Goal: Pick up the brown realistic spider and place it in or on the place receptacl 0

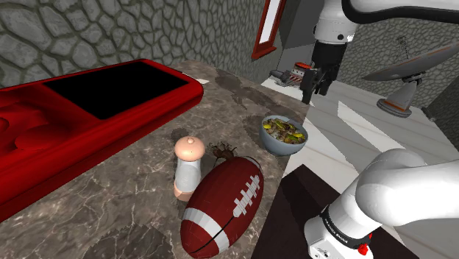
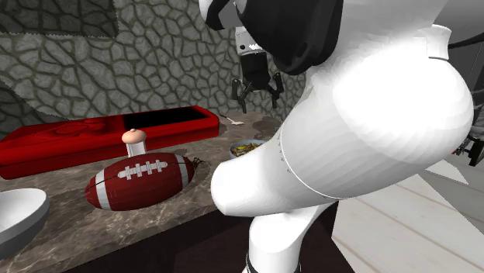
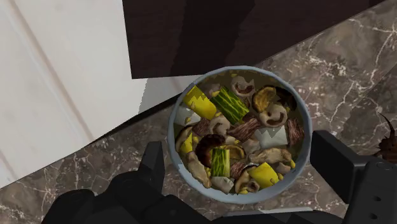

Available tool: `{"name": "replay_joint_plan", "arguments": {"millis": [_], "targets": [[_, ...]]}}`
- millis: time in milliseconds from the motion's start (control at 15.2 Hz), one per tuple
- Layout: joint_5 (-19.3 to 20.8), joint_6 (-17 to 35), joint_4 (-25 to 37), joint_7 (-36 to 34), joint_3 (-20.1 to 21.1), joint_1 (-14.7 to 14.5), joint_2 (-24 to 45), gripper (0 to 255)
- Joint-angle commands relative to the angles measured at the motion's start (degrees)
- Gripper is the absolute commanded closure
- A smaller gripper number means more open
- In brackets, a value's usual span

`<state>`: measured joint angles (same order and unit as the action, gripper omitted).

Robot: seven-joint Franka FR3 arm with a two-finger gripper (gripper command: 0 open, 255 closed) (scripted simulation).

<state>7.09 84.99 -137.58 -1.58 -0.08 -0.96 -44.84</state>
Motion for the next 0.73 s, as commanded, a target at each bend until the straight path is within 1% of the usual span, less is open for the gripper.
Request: {"name": "replay_joint_plan", "arguments": {"millis": [0, 330, 660], "targets": [[0.0, 0.0, 0.0, 0.0, 0.0, 0.0, 0.0, 0], [-6.1, 8.7, -7.5, -4.5, 1.8, -2.0, -1.2, 0], [-12.4, 18.6, -13.7, -8.4, 4.3, -4.7, -0.3, 0]]}}
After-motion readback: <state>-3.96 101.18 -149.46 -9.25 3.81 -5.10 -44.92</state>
